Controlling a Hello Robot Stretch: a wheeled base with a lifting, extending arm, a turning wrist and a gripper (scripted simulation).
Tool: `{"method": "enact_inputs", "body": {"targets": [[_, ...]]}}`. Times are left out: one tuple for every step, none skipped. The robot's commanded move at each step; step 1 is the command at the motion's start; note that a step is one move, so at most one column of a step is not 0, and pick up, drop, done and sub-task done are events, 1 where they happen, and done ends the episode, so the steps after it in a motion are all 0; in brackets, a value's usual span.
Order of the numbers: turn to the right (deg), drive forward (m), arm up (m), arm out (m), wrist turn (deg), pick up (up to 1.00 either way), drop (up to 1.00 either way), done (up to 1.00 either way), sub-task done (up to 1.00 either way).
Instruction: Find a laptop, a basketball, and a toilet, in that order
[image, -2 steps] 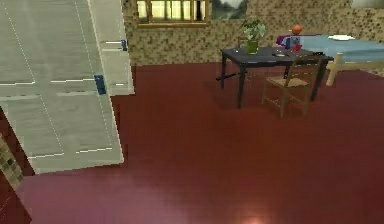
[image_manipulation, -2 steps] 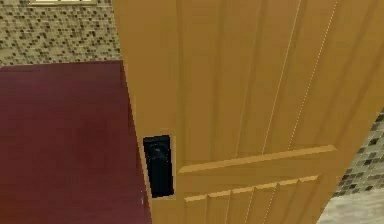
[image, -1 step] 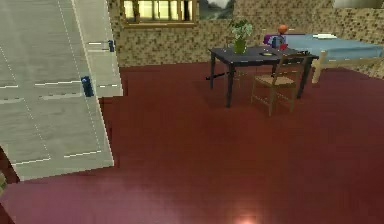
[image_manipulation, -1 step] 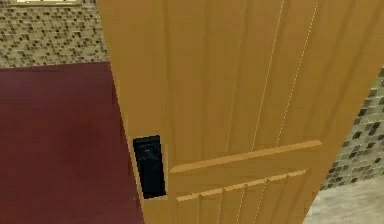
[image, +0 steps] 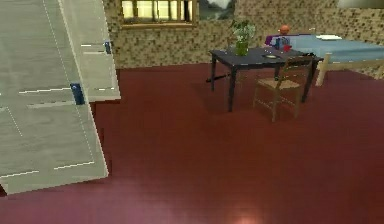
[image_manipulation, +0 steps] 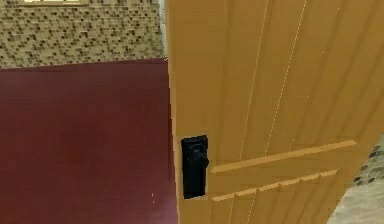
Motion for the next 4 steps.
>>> {"method": "enact_inputs", "body": {"targets": [[-3.0,0.0,0.0,0.0,0.0,0.0,0.0,0.0,0.0],[-45.0,0.0,0.0,0.0,0.0,0.0,0.0,0.0,0.0],[-12.0,0.0,0.0,0.0,0.0,0.0,0.0,0.0,0.0],[0.0,0.1,0.0,0.0,0.0,0.0,0.0,0.0,0.0]]}}
